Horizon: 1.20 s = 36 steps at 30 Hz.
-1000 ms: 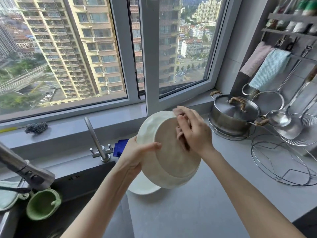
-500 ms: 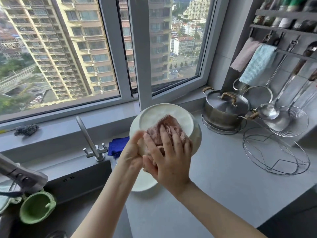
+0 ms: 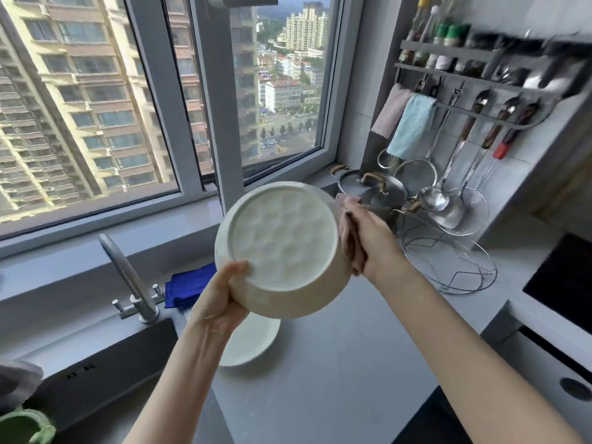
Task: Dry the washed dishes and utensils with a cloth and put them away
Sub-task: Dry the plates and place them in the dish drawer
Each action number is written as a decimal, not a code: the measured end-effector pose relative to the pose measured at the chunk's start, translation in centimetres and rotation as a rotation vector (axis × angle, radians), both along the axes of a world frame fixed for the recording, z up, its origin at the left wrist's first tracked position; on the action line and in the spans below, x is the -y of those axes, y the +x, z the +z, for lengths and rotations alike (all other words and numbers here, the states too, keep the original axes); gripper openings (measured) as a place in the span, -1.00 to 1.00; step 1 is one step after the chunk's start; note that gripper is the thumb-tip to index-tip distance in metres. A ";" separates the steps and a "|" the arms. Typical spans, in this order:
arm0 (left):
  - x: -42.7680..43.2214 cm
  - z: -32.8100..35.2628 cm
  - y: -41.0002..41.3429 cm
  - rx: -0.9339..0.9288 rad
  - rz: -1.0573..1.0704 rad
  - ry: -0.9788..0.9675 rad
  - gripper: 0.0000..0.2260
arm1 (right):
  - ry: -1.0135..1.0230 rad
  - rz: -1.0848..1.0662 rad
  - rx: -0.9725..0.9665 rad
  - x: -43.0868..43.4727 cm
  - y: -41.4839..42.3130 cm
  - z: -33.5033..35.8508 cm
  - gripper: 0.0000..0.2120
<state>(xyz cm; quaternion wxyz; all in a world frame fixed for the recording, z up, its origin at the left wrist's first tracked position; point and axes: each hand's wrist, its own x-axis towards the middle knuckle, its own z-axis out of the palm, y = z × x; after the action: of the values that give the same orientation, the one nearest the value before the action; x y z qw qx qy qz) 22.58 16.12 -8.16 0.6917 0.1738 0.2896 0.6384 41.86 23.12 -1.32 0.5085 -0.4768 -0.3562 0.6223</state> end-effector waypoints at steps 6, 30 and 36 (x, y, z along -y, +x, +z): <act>0.2 -2.0 3.3 0.027 -0.311 -0.024 -0.26 | 0.045 -0.269 -0.030 4.3 3.0 2.1 -0.85; 18.7 -2.5 30.7 -0.322 -0.828 -0.182 -0.80 | 1.382 0.261 1.588 39.2 33.1 -1.2 -0.82; 23.9 -4.5 41.3 -0.455 -0.846 -0.122 -0.73 | 0.639 -0.124 1.786 52.9 45.9 -4.2 -0.68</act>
<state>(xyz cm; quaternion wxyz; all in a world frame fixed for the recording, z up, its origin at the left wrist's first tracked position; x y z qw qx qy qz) 63.92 -7.77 -12.67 0.8187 0.3706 0.3742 0.2288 87.78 -29.77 -5.51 0.1868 -0.6327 -0.7407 -0.1269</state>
